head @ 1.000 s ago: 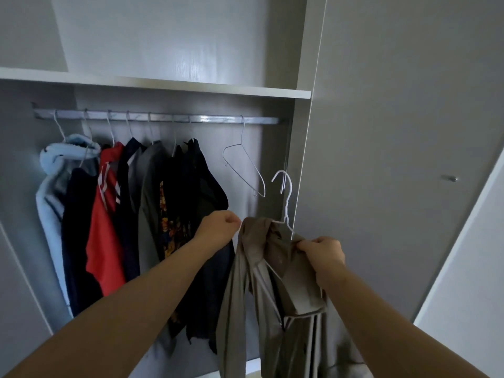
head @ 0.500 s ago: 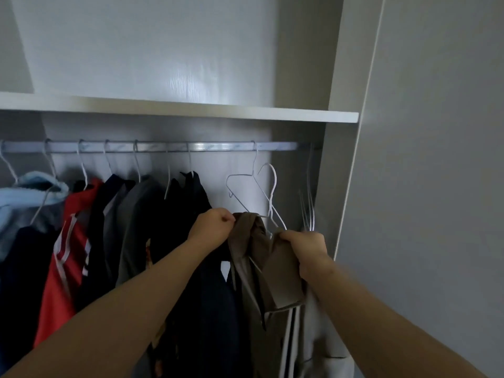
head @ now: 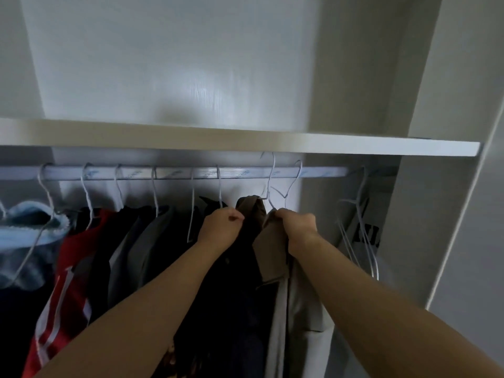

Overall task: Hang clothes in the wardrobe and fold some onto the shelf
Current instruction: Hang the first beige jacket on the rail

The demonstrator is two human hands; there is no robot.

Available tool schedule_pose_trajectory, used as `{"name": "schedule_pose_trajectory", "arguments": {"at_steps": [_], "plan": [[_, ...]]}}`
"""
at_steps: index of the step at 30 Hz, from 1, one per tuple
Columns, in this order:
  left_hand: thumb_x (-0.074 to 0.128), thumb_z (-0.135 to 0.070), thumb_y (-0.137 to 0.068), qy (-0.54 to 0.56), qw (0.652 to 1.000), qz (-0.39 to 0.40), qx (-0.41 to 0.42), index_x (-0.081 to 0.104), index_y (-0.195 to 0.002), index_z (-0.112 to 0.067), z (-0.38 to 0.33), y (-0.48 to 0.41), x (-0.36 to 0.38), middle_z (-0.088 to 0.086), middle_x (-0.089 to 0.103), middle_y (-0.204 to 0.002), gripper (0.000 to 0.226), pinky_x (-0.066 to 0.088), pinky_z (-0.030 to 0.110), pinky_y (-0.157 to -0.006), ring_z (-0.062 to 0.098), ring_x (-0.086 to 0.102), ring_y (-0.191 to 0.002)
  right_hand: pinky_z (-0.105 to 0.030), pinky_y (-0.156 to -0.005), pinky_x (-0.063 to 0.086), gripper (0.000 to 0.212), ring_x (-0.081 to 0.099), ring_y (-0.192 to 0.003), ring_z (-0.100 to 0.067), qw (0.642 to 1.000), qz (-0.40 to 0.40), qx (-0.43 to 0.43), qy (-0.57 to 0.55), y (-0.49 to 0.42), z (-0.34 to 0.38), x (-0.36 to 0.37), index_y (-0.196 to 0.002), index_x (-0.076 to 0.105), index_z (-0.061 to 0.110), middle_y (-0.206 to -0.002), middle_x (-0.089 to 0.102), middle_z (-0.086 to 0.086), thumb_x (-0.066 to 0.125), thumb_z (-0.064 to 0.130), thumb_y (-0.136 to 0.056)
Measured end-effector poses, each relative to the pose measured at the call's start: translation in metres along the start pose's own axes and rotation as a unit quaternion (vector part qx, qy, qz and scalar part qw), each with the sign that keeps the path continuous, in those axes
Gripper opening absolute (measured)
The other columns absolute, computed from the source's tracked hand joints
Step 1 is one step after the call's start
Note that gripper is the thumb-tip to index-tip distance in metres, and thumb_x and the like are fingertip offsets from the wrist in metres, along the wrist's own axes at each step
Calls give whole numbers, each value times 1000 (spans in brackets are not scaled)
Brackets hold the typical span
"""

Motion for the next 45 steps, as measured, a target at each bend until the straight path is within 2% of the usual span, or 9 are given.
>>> {"name": "schedule_pose_trajectory", "arguments": {"at_steps": [3,8,14,20,25,28,31,35,45], "plan": [[55,-17,-89,17,1000,-1,-11,69,-95,-23,15,-3,3,-4,66,-102,17,41,20,-80,9,57,-90,-27,-57,47,18,58,-72,-21,999,16,3,43,-11,-5,24,-86,58,5,-80,58,-8,67,19,-78],[56,-14,-86,21,1000,5,-16,69,-92,-24,24,-2,11,-7,67,-99,17,39,15,-78,5,56,-86,-35,-76,50,21,55,-77,-24,994,50,-5,96,-20,-30,43,-69,50,15,-71,54,-3,64,22,-82],[54,-13,-86,20,1000,15,-17,67,-91,-27,33,4,17,-11,64,-101,19,40,18,-82,6,56,-92,-29,-63,43,32,50,-69,-22,993,21,-19,114,-20,-41,42,-63,45,9,-66,47,-5,63,27,-82],[53,-16,-87,21,999,29,-31,62,-78,-35,34,20,27,-16,60,-87,22,41,19,-77,5,57,-87,-41,-85,49,22,55,-86,-28,993,72,-6,95,-7,-60,39,-68,53,11,-86,58,-14,55,21,-87],[55,-19,-86,53,996,28,-65,59,-70,-37,30,47,36,-20,59,-80,24,42,21,-74,8,58,-85,-31,-66,48,11,57,-81,-26,992,106,16,69,15,-74,22,-77,55,11,-87,59,-14,52,14,-87],[55,-16,-85,78,993,15,-82,61,-74,-32,25,72,36,-10,64,-86,21,47,25,-80,13,61,-89,-24,-54,39,9,51,-66,-21,990,119,30,73,35,-83,6,-77,54,12,-76,55,-10,52,10,-86],[55,-12,-86,110,989,10,-99,62,-77,-28,18,106,38,-1,66,-93,20,50,34,-89,20,62,-92,-20,-50,33,10,44,-54,-18,988,131,48,65,62,-90,-14,-78,52,14,-68,52,-8,51,7,-86],[53,-11,-88,146,982,11,-120,64,-81,-23,7,151,45,-1,63,-85,18,50,32,-78,17,59,-76,-19,-50,34,13,47,-54,-16,986,141,47,80,99,-96,-46,-76,52,15,-65,54,-4,50,6,-85],[54,-15,-89,163,965,14,-203,63,-81,-25,-17,327,82,0,65,-87,16,46,26,-67,16,59,-81,-18,-44,34,10,48,-55,-16,975,165,105,106,220,-171,-161,-78,54,13,-71,56,-5,51,10,-87]]}}
Point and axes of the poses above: each hand's wrist, its own y-axis away from the middle knuckle, its own x-axis out of the palm, z = x × y, the point moved 9 cm from there along -y, towards the middle knuckle
